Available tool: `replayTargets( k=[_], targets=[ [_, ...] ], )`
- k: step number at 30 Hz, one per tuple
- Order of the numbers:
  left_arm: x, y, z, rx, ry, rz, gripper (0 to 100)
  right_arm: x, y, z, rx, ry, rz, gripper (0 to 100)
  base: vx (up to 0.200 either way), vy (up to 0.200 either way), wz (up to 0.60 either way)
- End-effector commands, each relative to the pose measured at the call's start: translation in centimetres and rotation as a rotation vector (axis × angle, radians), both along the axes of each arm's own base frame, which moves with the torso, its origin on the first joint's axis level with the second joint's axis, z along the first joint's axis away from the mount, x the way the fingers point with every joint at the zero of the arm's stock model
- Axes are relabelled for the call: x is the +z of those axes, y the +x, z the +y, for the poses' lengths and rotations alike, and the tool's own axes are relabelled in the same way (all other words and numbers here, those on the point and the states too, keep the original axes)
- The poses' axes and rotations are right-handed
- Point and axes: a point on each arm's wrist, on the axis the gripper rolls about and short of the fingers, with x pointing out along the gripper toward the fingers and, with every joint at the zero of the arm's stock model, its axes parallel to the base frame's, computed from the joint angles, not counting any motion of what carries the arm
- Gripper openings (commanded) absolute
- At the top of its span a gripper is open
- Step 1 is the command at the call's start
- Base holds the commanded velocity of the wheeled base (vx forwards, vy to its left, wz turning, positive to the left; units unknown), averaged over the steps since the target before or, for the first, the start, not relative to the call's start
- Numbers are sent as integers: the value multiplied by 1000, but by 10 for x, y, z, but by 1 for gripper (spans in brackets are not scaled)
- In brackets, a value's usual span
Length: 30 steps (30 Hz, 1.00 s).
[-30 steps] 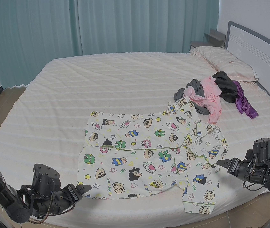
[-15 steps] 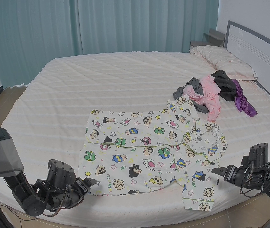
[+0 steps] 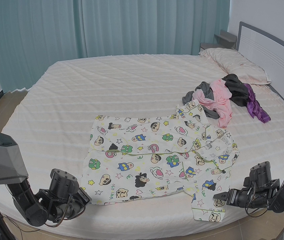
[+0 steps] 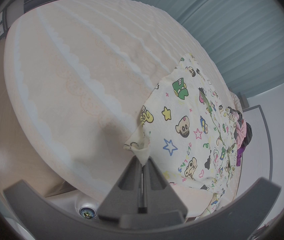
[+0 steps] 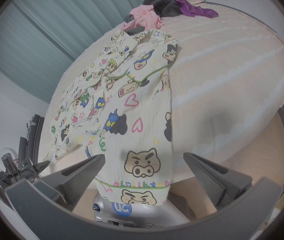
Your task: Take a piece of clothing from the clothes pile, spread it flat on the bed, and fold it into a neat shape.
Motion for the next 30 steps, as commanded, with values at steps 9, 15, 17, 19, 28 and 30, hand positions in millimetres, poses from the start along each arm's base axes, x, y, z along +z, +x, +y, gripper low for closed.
replayTargets(
  k=[9, 15, 17, 19, 28, 30],
  targets=[
    [7, -4, 4, 5, -7, -21, 0, -17, 7, 4, 10, -13, 31, 0, 0, 0, 0],
    [8, -4, 6, 11, -7, -23, 0, -20, 14, 2, -12, -5, -28, 0, 0, 0, 0],
    [7, -4, 6, 13, -6, -21, 0, -18, 16, 0, -28, -6, -41, 0, 0, 0, 0],
    [7, -4, 6, 11, -6, -21, 0, -12, 21, -5, -67, -13, -86, 0, 0, 0, 0],
    [6, -4, 5, 10, -3, -16, 0, 15, 34, -15, -71, -38, -254, 0, 0, 0, 0],
    [5, -4, 5, 7, -3, -11, 0, 13, 39, -16, -77, -40, -257, 0, 0, 0, 0]
  ],
)
